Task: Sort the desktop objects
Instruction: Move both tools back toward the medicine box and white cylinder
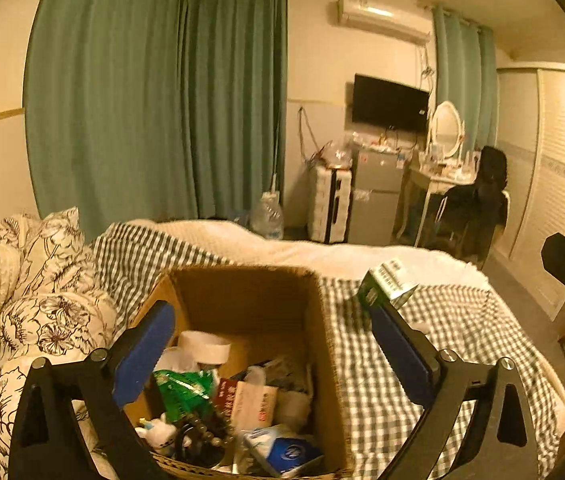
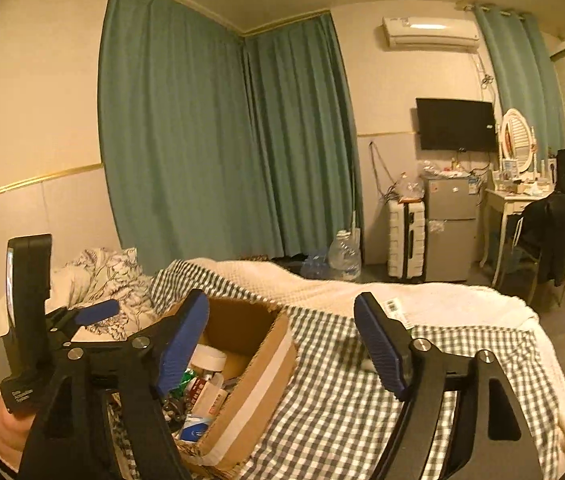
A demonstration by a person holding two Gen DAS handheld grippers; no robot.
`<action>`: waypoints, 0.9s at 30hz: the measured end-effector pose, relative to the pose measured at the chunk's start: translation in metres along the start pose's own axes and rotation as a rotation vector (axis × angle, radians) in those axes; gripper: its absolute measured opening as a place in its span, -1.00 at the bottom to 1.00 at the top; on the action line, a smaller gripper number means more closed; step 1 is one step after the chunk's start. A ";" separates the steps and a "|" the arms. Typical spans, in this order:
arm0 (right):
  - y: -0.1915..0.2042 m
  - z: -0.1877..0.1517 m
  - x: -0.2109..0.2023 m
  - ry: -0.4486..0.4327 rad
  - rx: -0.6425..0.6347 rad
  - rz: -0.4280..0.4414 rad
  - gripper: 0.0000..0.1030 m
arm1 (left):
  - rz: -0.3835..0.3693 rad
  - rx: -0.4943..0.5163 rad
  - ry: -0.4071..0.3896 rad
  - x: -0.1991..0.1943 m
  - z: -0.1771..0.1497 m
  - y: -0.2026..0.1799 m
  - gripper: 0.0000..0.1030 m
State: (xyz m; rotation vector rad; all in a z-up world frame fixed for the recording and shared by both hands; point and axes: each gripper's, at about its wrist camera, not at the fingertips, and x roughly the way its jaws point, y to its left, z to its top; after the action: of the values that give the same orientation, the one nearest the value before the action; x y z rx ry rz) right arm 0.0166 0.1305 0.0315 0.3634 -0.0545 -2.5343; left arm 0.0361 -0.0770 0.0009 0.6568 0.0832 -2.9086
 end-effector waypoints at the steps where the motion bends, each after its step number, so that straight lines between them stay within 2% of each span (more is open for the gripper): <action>1: -0.002 0.000 -0.005 -0.007 -0.002 -0.004 0.58 | -0.003 0.003 -0.014 -0.003 0.001 -0.003 0.98; 6: -0.016 0.007 -0.013 -0.021 -0.005 -0.023 0.75 | -0.038 0.010 -0.049 -0.011 0.003 -0.014 1.00; 9: -0.022 0.012 -0.015 -0.013 -0.014 -0.035 0.77 | -0.064 0.006 -0.055 -0.010 0.001 -0.020 1.00; 15: -0.034 0.017 -0.022 -0.056 -0.048 -0.082 0.98 | -0.083 0.026 -0.051 -0.002 0.000 -0.032 1.00; 21: -0.058 0.011 -0.020 -0.075 -0.034 -0.105 0.99 | -0.104 0.021 -0.034 0.008 0.004 -0.049 1.00; 24: -0.076 0.005 -0.016 -0.058 -0.042 -0.113 0.99 | -0.131 0.029 -0.023 0.016 0.005 -0.061 1.00; 27: -0.096 -0.003 -0.009 -0.030 -0.049 -0.158 0.99 | -0.147 0.050 -0.007 0.025 0.004 -0.073 1.00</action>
State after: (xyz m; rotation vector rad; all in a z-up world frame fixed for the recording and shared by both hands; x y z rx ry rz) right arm -0.0267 0.2158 0.0198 0.3213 0.0265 -2.6920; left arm -0.0003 -0.0086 -0.0047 0.6755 0.0606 -3.0629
